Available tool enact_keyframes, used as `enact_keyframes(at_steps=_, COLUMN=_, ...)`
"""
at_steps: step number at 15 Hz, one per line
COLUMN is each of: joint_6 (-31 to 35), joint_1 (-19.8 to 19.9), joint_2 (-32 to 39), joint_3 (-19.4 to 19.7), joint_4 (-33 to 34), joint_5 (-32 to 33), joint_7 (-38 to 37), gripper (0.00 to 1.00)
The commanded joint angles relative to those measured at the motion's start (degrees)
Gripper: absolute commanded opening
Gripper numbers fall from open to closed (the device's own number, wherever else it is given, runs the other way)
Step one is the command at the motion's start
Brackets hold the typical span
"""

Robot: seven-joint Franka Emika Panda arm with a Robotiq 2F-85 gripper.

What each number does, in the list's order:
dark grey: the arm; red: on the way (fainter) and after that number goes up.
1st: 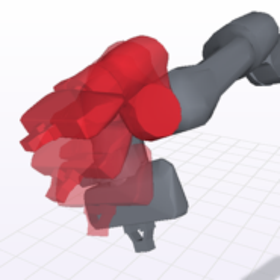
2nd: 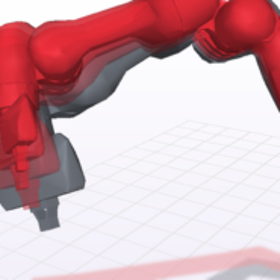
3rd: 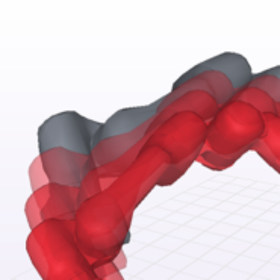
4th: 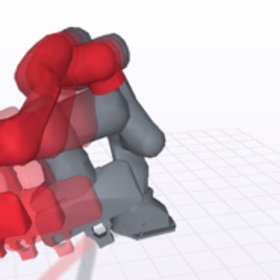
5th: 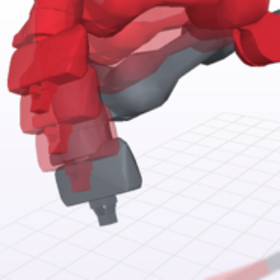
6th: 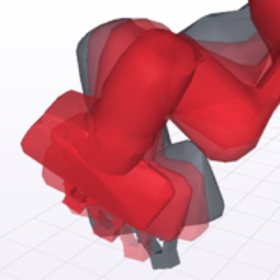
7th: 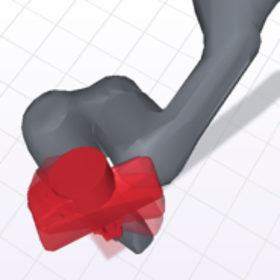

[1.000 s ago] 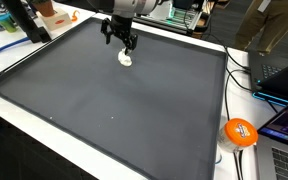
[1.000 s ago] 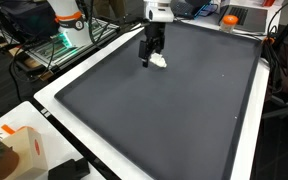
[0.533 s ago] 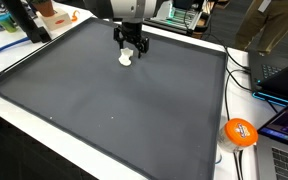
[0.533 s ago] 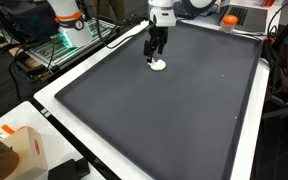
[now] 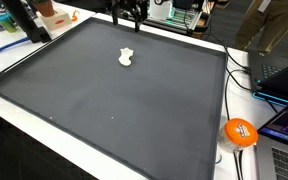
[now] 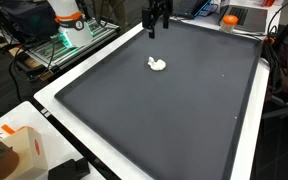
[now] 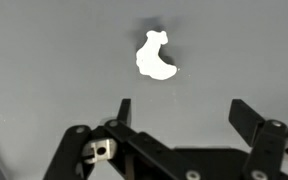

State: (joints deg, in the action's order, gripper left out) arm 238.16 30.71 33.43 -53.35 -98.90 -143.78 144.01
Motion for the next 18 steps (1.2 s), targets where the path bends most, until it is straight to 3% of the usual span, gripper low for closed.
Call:
enact_keyframes(at_steps=1, joint_6=1.2, joint_1=11.2, joint_2=-7.2, joint_3=-13.9, joint_4=-7.4, joint_5=0.0, joint_7=-0.2, gripper=1.0)
enact_keyframes(at_steps=4, joint_6=4.1, joint_1=18.2, joint_2=-10.2, joint_3=-22.9, joint_4=-9.4, joint_5=0.0, joint_7=0.4, gripper=1.0)
enact_keyframes(at_steps=7, joint_6=3.8, joint_1=24.7, joint_2=-12.8, joint_3=-29.0, joint_4=-13.9, joint_5=0.0, joint_7=0.0, gripper=1.0)
enact_keyframes(at_steps=8, joint_6=3.7, joint_1=19.3, joint_2=-10.7, joint_3=-25.1, joint_4=-9.5, joint_5=0.0, joint_7=0.0, gripper=1.0)
enact_keyframes(at_steps=12, joint_6=3.2, joint_1=19.5, joint_2=-11.0, joint_3=-25.4, joint_4=-9.8, joint_5=0.0, joint_7=0.0, gripper=1.0)
enact_keyframes(at_steps=15, joint_6=7.3, joint_1=8.9, joint_2=-7.1, joint_3=-14.9, joint_4=-3.4, joint_5=0.4, joint_7=1.2, gripper=1.0)
enact_keyframes(at_steps=17, joint_6=3.5, joint_1=3.2, joint_2=-6.8, joint_3=-5.5, joint_4=-7.0, joint_5=0.4, joint_7=0.2, gripper=1.0)
enact_keyframes(at_steps=18, joint_6=8.2, joint_1=-1.7, joint_2=-4.5, joint_3=-1.1, joint_4=-2.2, joint_5=0.5, joint_7=0.6, gripper=1.0)
